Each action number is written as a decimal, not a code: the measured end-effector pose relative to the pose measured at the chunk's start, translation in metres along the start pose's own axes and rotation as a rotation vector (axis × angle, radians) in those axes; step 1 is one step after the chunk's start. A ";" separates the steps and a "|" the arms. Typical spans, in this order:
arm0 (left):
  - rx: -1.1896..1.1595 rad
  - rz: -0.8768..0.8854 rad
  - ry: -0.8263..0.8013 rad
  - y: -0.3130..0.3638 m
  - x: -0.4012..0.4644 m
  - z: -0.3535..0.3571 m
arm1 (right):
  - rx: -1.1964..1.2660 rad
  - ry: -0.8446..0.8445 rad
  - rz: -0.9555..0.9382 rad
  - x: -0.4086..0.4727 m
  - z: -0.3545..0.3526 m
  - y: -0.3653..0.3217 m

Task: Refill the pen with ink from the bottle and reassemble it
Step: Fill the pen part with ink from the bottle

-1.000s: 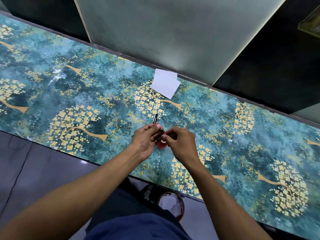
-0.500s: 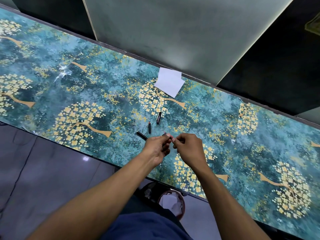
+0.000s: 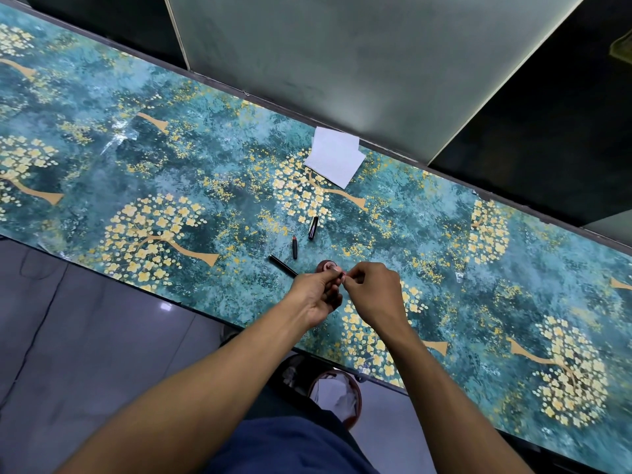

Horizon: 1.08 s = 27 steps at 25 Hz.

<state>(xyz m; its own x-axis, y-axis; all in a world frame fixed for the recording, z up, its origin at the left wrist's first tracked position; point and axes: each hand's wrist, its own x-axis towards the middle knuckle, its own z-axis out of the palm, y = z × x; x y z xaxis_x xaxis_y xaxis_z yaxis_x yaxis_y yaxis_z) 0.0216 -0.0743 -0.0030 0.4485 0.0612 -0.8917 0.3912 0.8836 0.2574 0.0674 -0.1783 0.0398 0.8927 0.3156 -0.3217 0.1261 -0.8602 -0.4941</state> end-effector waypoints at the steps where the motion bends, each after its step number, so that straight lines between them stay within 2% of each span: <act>1: -0.002 -0.006 -0.002 0.000 0.000 0.000 | -0.005 0.003 -0.001 0.000 -0.001 0.000; 9: -0.035 -0.051 -0.009 -0.001 0.001 0.001 | -0.119 0.009 -0.022 0.005 0.001 -0.005; 17: -0.051 -0.086 0.008 0.003 0.005 0.001 | -0.059 -0.080 0.073 0.007 -0.002 -0.005; 27: -0.080 -0.154 -0.017 0.005 0.001 -0.001 | -0.263 -0.069 -0.092 0.012 0.002 -0.008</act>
<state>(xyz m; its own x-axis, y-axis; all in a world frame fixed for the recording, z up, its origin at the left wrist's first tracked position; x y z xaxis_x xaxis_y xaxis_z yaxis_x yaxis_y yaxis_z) 0.0231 -0.0697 -0.0026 0.4016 -0.0849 -0.9119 0.3917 0.9160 0.0872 0.0762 -0.1671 0.0386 0.8421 0.4155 -0.3437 0.3206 -0.8983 -0.3004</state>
